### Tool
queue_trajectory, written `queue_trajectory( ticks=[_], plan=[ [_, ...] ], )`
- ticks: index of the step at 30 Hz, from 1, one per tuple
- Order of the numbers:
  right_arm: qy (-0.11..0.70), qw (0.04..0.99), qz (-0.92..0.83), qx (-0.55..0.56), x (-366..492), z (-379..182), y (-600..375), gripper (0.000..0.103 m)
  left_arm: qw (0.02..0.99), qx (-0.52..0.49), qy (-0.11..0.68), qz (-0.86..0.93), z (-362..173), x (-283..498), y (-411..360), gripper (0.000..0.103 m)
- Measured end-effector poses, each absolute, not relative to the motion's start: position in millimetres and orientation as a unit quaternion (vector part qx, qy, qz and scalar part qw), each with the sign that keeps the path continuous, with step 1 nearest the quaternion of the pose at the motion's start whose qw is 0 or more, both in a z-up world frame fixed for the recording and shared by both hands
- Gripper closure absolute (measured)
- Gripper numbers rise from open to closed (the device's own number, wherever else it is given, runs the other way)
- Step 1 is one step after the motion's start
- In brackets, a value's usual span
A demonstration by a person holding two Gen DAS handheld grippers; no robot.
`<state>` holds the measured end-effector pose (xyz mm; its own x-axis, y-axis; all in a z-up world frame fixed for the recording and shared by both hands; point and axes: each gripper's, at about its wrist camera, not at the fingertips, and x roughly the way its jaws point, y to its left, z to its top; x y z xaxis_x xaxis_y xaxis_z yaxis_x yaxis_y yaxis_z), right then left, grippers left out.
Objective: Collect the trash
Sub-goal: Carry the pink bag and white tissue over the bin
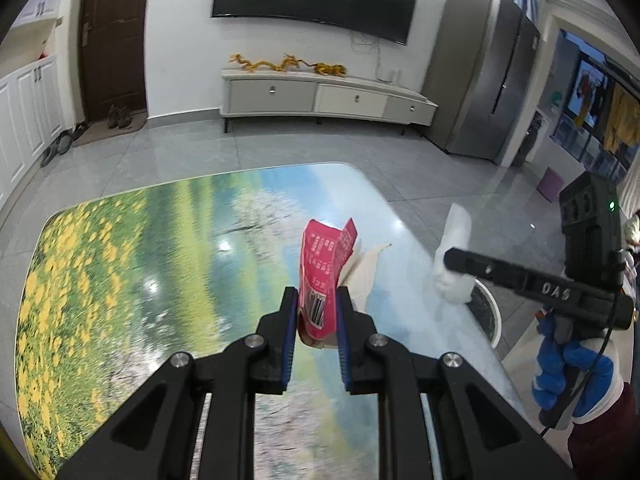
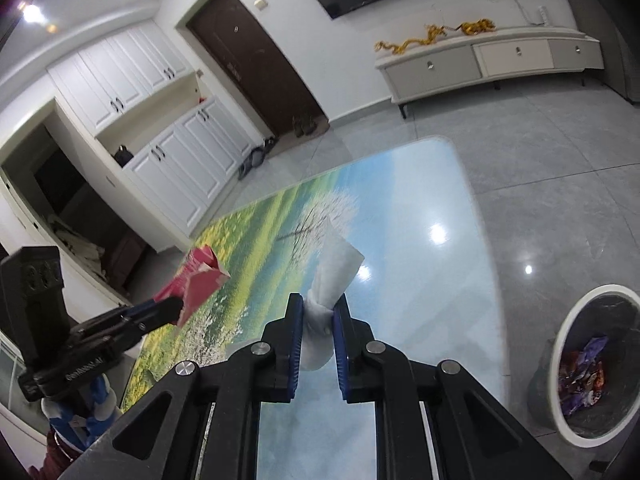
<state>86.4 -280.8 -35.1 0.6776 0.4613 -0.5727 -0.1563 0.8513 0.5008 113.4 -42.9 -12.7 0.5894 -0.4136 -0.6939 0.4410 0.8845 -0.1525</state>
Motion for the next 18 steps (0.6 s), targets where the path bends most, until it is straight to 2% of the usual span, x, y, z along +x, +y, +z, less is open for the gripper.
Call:
queue_trajectory(
  ticks=[9, 18],
  plan=[
    [0.328, 0.916, 0.088, 0.212, 47.4, -24.1, -377.2, 0.089, 0.866, 0.066, 0.392, -0.305, -11.9, 109.2, -153.3, 0.086],
    [0.363, 0.907, -0.053, 0.205, 17.5, -72.6, -479.9, 0.089, 0.816, 0.106, 0.435, -0.367, -45.5, 115.2, -301.5, 0.086]
  ],
)
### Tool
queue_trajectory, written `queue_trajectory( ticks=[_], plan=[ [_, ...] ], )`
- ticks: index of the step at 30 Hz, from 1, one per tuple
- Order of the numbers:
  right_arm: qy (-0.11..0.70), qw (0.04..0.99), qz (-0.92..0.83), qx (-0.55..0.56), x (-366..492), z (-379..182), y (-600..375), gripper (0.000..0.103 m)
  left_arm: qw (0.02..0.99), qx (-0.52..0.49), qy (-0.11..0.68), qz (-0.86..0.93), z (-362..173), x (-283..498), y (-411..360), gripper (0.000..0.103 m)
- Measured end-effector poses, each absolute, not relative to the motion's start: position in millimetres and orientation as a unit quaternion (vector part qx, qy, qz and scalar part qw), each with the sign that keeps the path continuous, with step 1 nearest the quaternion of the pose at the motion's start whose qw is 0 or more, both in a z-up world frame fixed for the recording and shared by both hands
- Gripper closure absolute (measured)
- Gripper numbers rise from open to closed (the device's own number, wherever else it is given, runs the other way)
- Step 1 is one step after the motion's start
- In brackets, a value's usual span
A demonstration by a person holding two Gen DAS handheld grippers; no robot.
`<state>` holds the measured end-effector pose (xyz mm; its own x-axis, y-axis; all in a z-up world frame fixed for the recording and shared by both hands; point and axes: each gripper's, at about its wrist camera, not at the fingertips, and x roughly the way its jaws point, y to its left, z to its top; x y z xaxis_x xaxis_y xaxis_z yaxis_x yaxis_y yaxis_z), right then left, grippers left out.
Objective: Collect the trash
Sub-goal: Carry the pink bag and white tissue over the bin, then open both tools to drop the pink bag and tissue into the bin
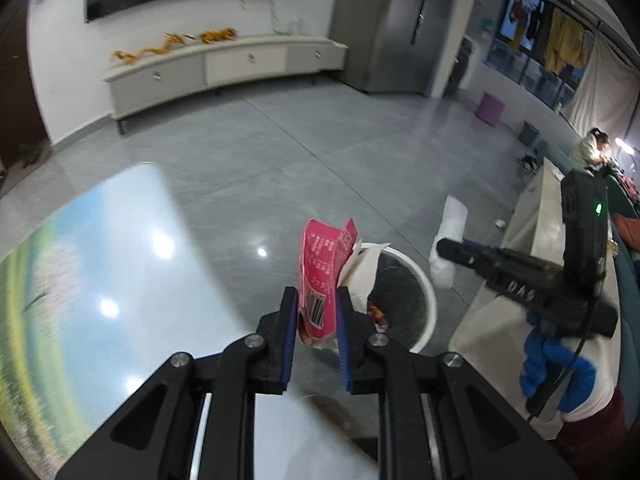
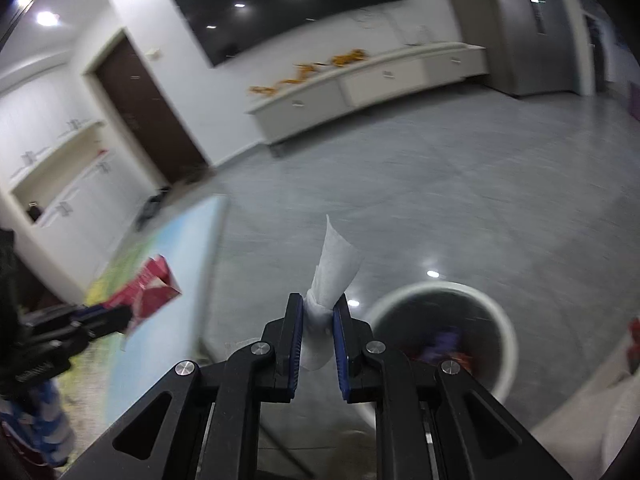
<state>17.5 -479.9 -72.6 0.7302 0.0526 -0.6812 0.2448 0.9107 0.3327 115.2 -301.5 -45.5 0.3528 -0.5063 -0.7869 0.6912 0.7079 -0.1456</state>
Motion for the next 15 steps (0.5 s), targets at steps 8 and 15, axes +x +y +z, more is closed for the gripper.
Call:
queue_trajectory(
  ticks=[8, 15],
  plan=[
    [0.41, 0.881, -0.114, 0.208, 14.0, -124.8, -529.2, 0.087, 0.786, 0.127, 0.47, -0.381, -84.9, 120.1, -391.1, 0.083],
    [0.433, 0.866, -0.127, 0.216, 25.2, -154.4, -545.5, 0.082, 0.762, 0.097, 0.521, -0.373, -121.6, 140.3, -424.5, 0.074]
  ],
)
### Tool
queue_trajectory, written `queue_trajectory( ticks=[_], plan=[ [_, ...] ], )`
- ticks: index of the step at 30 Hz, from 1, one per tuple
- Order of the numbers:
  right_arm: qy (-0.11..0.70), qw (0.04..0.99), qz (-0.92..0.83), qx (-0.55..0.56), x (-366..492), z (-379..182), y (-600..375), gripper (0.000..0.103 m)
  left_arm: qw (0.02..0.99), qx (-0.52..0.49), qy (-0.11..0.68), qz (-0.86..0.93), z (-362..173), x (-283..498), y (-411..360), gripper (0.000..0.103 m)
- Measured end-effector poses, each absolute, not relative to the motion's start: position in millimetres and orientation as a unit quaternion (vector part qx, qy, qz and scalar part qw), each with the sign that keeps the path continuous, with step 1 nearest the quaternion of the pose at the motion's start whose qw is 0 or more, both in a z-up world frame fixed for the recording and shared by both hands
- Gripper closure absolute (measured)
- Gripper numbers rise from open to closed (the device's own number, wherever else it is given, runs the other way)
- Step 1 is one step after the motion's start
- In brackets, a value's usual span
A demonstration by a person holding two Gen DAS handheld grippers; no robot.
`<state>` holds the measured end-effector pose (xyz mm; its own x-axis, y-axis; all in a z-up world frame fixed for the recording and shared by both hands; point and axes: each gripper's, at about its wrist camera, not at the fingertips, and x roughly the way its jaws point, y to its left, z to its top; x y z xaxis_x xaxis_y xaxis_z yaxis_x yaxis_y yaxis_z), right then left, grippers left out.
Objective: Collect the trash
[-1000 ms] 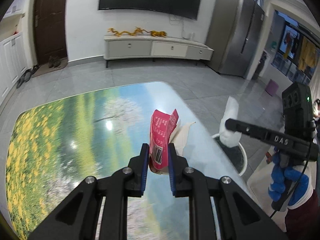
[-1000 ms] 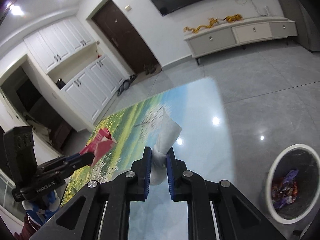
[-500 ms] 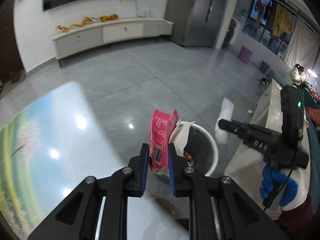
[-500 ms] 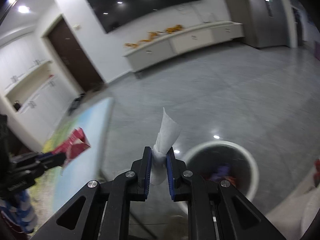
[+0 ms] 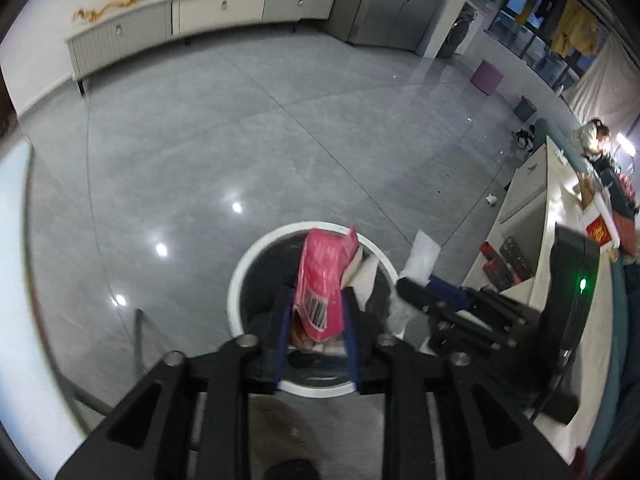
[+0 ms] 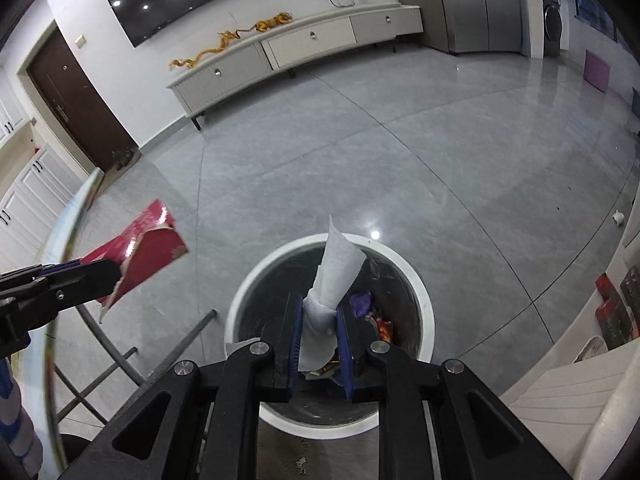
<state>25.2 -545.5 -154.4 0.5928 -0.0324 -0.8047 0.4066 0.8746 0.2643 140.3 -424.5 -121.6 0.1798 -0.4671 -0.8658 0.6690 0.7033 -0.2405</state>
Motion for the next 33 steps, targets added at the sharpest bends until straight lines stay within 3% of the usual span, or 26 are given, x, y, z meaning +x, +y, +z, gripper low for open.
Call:
queue_trajectory(
  ticks=[4, 6, 16, 20, 33],
  plan=[
    [0.437, 0.861, -0.135, 0.221, 21.2, -161.6, -552.7, 0.055, 0.752, 0.072, 0.538, -0.374, -133.3, 147.6, -423.6, 0.066],
    [0.436, 0.86, -0.138, 0.225, 18.7, -162.8, -555.7, 0.055, 0.754, 0.067, 0.538, -0.371, -134.1, 147.0, -422.1, 0.059],
    [0.404, 0.868, -0.143, 0.252, 5.9, -132.2, -552.1, 0.046, 0.799, 0.083, 0.495, -0.331, -98.9, 124.8, -395.5, 0.058],
    [0.378, 0.884, -0.127, 0.242, 2.3, -99.9, -530.3, 0.041, 0.833, 0.094, 0.453, -0.303, -71.9, 113.9, -369.3, 0.049],
    [0.313, 0.934, -0.078, 0.152, -2.3, -9.7, -413.2, 0.006, 0.937, 0.092, 0.305, -0.143, 13.0, 79.6, -225.5, 0.042]
  ],
)
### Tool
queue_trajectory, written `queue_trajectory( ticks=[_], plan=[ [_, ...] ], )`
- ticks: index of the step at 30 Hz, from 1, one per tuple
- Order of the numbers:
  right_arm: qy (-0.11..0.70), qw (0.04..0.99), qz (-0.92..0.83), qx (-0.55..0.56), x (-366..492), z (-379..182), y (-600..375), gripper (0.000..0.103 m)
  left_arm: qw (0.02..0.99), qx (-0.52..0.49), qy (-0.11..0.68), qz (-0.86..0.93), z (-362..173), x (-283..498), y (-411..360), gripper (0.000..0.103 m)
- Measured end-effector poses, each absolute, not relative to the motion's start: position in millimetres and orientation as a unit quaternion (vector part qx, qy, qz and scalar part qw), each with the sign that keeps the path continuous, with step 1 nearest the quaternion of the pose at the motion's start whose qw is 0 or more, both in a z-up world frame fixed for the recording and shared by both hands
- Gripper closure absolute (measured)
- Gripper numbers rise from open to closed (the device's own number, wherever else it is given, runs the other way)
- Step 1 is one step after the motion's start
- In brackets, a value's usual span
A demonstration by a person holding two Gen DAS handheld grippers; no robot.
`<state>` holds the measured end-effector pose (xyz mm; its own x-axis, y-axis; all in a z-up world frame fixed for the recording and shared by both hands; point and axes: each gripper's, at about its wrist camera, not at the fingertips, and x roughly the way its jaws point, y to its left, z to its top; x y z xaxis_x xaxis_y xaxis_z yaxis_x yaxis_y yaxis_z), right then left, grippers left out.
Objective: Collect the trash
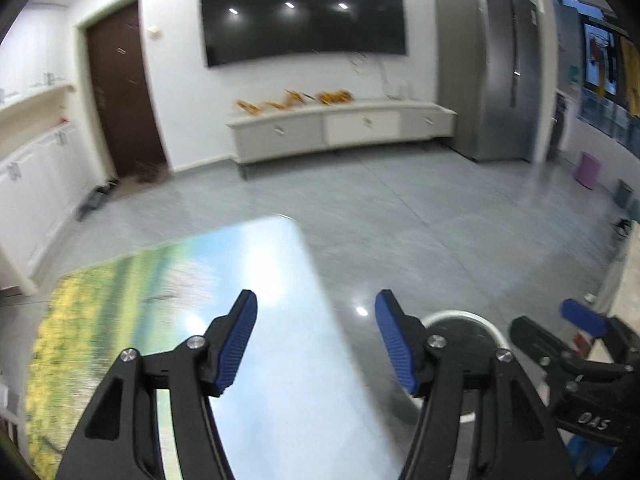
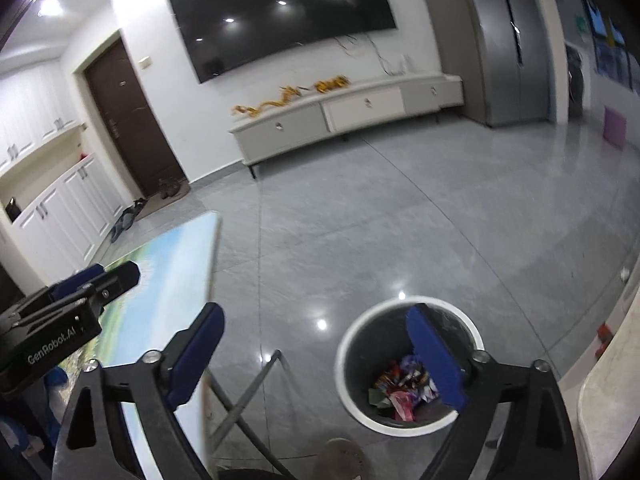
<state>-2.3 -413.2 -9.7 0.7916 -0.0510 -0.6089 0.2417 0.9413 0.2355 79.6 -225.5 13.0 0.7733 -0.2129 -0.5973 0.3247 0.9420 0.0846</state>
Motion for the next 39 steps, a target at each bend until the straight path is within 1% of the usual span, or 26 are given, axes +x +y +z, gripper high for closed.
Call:
queue_trajectory(
  ticks=[4, 5, 6, 8, 11, 13, 15, 18, 24, 31, 39],
  plan=[
    [0.291, 0.945, -0.08, 0.123, -2.9, 6.4, -380.9, 0.0, 0.955, 0.088, 0.266, -0.098, 29.7, 66.6, -183.9, 0.04],
    [0.286, 0.948, -0.082, 0.115, -3.0, 9.6, -373.7, 0.0, 0.958, 0.087, 0.258, -0.09, 32.4, 63.0, -174.7, 0.038],
    [0.282, 0.95, -0.085, 0.109, -3.0, 11.3, -366.7, 0.0, 0.961, 0.085, 0.251, -0.081, 35.5, 59.8, -164.4, 0.032],
    [0.273, 0.953, -0.088, 0.094, -2.4, 15.7, -350.4, 0.0, 0.966, 0.08, 0.238, -0.068, 40.8, 53.7, -149.1, 0.025],
    [0.259, 0.958, -0.093, 0.085, -2.1, 19.3, -333.0, 0.0, 0.971, 0.071, 0.222, -0.057, 46.4, 45.8, -131.8, 0.022],
    [0.253, 0.959, -0.098, 0.084, -1.0, 20.0, -324.3, 0.0, 0.972, 0.064, 0.219, -0.057, 47.9, 41.5, -123.4, 0.016],
    [0.249, 0.959, -0.101, 0.085, 1.5, 20.2, -318.0, 0.0, 0.974, 0.058, 0.212, -0.055, 48.8, 37.9, -114.3, 0.007],
    [0.245, 0.96, -0.107, 0.081, 1.4, 19.2, -311.4, 0.0, 0.977, 0.049, 0.203, -0.05, 49.1, 30.3, -103.5, 0.001],
    [0.24, 0.962, -0.118, 0.061, -0.7, 17.4, -294.7, 0.0, 0.981, 0.038, 0.184, -0.038, 50.2, 19.6, -89.7, 0.0],
    [0.23, 0.963, -0.132, 0.04, -4.5, 16.2, -283.9, 0.0, 0.983, 0.027, 0.179, -0.017, 47.6, 20.8, -83.3, 0.0],
    [0.225, 0.963, -0.139, 0.043, -6.1, 15.3, -283.5, 0.0, 0.983, 0.024, 0.184, -0.012, 45.0, 19.2, -81.7, 0.0]
  ],
)
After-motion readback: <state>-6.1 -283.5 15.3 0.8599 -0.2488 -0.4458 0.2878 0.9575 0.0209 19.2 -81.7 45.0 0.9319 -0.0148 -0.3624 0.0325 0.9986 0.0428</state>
